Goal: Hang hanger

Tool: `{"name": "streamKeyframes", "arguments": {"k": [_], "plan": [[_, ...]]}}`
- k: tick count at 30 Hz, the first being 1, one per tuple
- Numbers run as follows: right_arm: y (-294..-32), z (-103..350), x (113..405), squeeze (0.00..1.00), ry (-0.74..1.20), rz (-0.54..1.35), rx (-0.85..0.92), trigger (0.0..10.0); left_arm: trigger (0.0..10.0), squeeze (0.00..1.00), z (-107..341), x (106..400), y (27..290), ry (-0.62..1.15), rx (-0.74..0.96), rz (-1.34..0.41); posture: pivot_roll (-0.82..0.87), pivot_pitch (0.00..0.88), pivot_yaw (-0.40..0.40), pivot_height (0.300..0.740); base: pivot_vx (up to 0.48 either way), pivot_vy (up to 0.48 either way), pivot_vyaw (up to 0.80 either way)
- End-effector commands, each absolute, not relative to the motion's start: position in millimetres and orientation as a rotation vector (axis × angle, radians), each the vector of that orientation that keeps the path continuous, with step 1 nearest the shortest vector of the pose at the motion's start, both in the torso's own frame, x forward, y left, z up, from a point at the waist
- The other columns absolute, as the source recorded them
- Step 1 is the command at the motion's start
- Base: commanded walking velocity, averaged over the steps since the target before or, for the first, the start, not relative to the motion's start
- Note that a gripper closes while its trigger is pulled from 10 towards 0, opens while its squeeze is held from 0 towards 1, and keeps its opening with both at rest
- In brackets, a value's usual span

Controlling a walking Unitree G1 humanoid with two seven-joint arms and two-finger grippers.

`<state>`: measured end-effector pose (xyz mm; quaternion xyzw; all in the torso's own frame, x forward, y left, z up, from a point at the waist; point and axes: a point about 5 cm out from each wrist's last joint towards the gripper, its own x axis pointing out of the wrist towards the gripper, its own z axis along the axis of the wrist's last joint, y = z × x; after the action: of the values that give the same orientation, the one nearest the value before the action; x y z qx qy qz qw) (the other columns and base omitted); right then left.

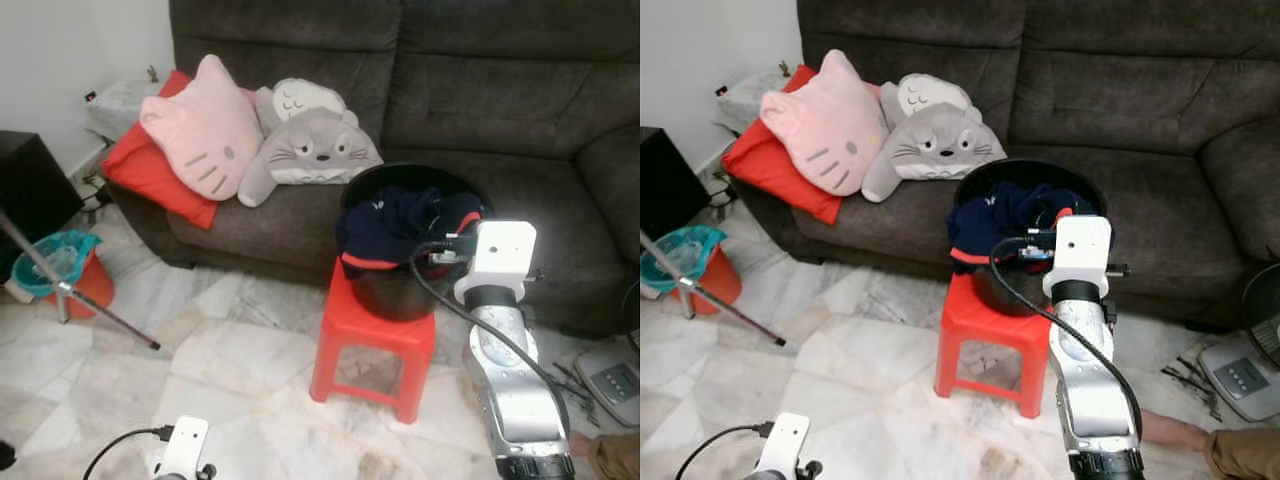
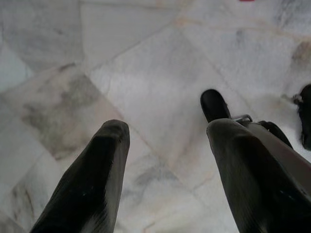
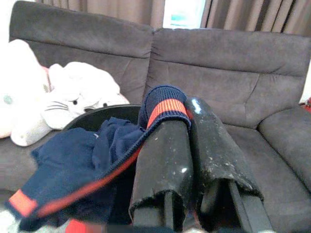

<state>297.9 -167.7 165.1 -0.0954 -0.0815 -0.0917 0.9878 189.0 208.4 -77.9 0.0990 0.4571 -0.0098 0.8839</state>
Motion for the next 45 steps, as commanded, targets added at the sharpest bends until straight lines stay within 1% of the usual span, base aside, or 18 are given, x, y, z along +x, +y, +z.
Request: {"name": "streamKeyframes", "arguments": {"k": [1, 32, 36, 37, 39, 40, 41, 43, 45], "plan": [[-166, 166, 299, 0.0, -0.164, -0.182, -0.191, 10.0, 10.0, 0.0, -80, 183, 213, 0.975, 0.213, -0.019, -0.2, 0.0, 0.071, 0.74, -0.304, 0.0, 0.0], [-169, 166, 301, 0.0, -0.166, -0.176, -0.208, 10.0, 10.0, 0.0, -80, 183, 213, 0.979, 0.222, -0.021, -0.21, 0.0, 0.068, 0.74, -0.3, 0.0, 0.0], [-155, 160, 299, 0.0, -0.143, -0.008, -0.26, 10.0, 10.0, 0.0, -80, 184, 213, 0.978, 0.223, -0.018, -0.21, 0.0, 0.069, 0.74, 0.0, 0.0, 0.0], [-155, 160, 299, 0.0, -0.143, -0.008, -0.26, 10.0, 10.0, 0.0, -80, 184, 213, 0.978, 0.223, -0.018, -0.21, 0.0, 0.069, 0.74, 0.0, 0.0, 0.0], [-145, 154, 296, 0.0, -0.11, 0.134, -0.234, 10.0, 10.0, 0.0, -80, 184, 213, 0.978, 0.225, -0.018, -0.21, 0.0, 0.068, 0.74, 0.0, 0.0, 0.0], [-145, 154, 296, 0.0, -0.11, 0.134, -0.234, 10.0, 10.0, 0.0, -80, 184, 213, 0.978, 0.225, -0.018, -0.21, 0.0, 0.068, 0.74, 0.0, 0.0, 0.0], [-141, 150, 293, 0.0, -0.088, 0.205, -0.239, 10.0, 10.0, 0.0, -80, 184, 213, 0.977, 0.225, -0.018, -0.21, 0.0, 0.068, 0.74, 0.0, 0.0, 0.0], [-140, 142, 289, 0.0, -0.048, 0.273, -0.25, 10.0, 10.0, 0.0, -80, 184, 213, 0.977, 0.225, -0.018, -0.21, 0.0, 0.068, 0.74, 0.0, 0.0, 0.0], [-144, 135, 288, 0.0, -0.012, 0.272, -0.237, 10.0, 10.0, 0.0, -80, 184, 213, 0.978, 0.225, -0.018, -0.21, 0.0, 0.068, 0.74, 0.0, 0.0, 0.0]]}}
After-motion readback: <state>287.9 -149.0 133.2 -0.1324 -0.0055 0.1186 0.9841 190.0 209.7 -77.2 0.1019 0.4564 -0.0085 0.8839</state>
